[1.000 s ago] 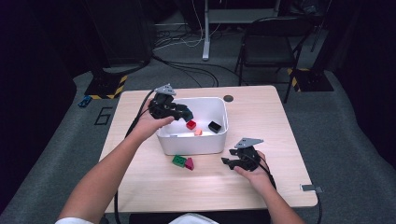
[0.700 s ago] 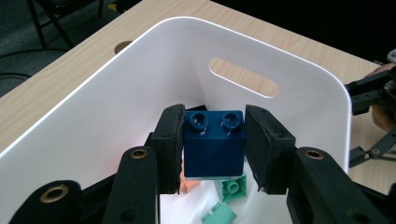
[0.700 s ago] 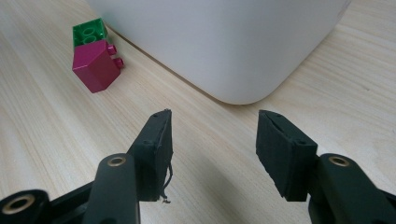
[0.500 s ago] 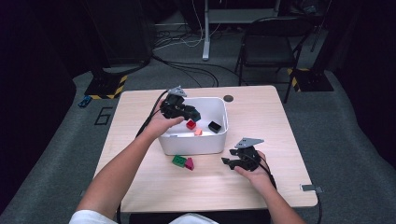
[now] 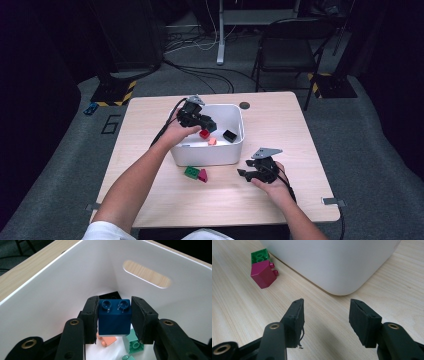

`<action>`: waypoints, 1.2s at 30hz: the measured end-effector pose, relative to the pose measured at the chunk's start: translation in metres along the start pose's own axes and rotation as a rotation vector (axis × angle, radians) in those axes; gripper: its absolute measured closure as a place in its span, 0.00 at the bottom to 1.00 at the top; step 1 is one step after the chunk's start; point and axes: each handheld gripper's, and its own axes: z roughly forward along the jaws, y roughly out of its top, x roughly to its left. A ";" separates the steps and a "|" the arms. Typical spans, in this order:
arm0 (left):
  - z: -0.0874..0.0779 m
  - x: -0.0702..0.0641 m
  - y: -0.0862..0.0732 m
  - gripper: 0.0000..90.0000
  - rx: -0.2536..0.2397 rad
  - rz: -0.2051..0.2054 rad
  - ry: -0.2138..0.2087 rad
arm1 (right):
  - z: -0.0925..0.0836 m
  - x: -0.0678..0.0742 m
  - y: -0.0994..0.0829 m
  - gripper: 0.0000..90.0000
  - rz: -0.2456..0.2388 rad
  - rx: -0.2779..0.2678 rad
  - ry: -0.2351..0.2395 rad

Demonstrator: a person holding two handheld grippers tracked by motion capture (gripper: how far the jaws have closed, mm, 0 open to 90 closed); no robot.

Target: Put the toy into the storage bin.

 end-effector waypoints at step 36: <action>-0.065 -0.015 0.011 0.57 -0.067 0.034 0.035 | 0.001 -0.001 0.000 0.51 -0.004 0.001 -0.004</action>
